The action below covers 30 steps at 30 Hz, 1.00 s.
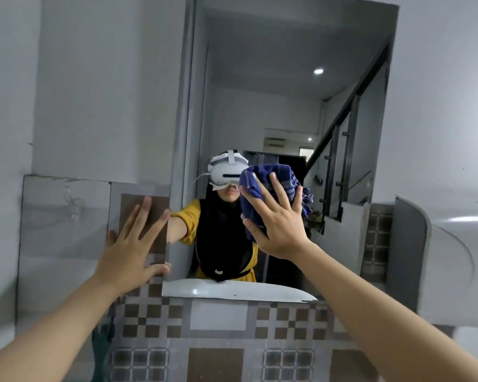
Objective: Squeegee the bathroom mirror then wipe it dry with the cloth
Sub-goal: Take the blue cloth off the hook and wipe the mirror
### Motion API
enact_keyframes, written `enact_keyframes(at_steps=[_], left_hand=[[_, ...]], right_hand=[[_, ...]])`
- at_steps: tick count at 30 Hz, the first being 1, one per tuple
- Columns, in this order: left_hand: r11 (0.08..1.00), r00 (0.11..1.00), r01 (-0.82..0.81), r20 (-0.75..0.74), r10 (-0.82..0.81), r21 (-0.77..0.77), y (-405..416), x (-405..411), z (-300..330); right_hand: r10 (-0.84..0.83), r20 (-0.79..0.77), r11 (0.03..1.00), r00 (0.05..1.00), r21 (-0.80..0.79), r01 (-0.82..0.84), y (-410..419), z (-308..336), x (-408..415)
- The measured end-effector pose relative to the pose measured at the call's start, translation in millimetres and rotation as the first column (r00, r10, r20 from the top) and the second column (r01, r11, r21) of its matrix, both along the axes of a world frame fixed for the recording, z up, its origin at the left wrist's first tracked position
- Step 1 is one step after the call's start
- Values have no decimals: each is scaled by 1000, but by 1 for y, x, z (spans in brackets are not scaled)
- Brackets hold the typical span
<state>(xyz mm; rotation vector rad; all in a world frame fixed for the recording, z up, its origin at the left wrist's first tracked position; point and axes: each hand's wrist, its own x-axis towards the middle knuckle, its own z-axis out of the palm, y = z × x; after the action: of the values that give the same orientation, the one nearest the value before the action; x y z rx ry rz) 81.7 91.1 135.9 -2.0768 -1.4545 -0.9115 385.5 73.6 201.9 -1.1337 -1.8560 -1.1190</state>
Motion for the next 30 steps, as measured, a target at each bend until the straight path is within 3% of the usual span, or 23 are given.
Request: enact_keyframes(at_steps=[11, 14, 17, 19, 21, 24, 30], left_hand=[[999, 999, -20, 27, 21, -44, -3, 4, 1], [999, 1000, -26, 13, 27, -45, -3, 3, 1], [999, 1000, -17, 11, 17, -27, -1, 1, 0], [1000, 1000, -16, 2, 16, -11, 1, 0, -1], [1000, 1000, -12, -5, 12, 1, 3, -1, -2], [1000, 1000, 9, -7, -9, 10, 4, -1, -3], [1000, 1000, 25, -15, -25, 18, 1, -1, -5]], right_hand=[[13, -438, 1000, 899, 20, -5, -10, -51, 102], [-57, -663, 996, 746, 13, 88, -8, -71, 89], [-66, -870, 990, 489, 4, 141, -4, -82, 58], [-52, -933, 991, 357, -3, 137, 0, -82, 36], [-59, -954, 992, 296, -23, 123, 2, -82, 14], [-58, -952, 996, 302, -37, 76, 7, -82, -22], [-19, -871, 1000, 491, -11, 19, 18, -76, -101]])
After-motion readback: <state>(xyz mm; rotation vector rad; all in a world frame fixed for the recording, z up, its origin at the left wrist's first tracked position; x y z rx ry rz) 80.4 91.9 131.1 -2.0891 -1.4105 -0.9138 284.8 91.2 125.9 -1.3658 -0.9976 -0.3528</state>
